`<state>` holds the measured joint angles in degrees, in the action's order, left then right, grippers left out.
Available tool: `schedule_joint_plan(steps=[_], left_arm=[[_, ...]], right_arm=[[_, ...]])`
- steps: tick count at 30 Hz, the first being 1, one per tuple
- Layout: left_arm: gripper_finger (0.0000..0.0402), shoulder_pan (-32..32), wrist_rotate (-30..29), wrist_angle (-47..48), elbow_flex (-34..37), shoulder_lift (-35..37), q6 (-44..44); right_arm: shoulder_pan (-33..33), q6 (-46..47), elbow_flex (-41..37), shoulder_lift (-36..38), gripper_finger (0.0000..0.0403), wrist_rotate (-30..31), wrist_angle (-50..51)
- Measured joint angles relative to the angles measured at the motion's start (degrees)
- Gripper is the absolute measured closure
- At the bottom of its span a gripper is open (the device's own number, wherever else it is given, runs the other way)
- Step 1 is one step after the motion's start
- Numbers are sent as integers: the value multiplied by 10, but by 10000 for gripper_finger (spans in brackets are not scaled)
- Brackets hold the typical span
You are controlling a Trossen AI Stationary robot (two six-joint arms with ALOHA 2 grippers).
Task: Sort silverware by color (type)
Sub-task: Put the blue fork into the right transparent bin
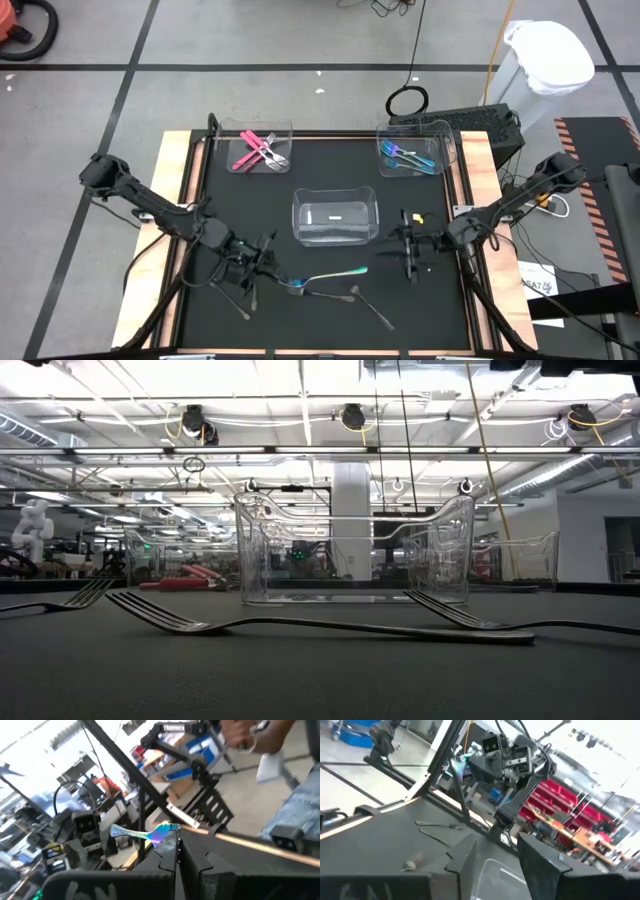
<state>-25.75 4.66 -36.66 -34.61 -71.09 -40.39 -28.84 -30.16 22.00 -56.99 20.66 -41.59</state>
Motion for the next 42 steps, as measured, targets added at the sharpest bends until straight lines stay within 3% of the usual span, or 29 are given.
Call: schedule_joint_plan(steps=[16, 30, 42], left_arm=[[396, 19, 22, -33, 23, 0, 11], [396, 21, 26, -27, 23, 0, 11], [396, 21, 26, -26, 23, 0, 11]], right_arm=[[-2, -42, 99, -143, 264, 2, -27], [-11, -50, 137, -178, 265, 2, -28], [-17, -50, 138, -177, 326, 2, -28]])
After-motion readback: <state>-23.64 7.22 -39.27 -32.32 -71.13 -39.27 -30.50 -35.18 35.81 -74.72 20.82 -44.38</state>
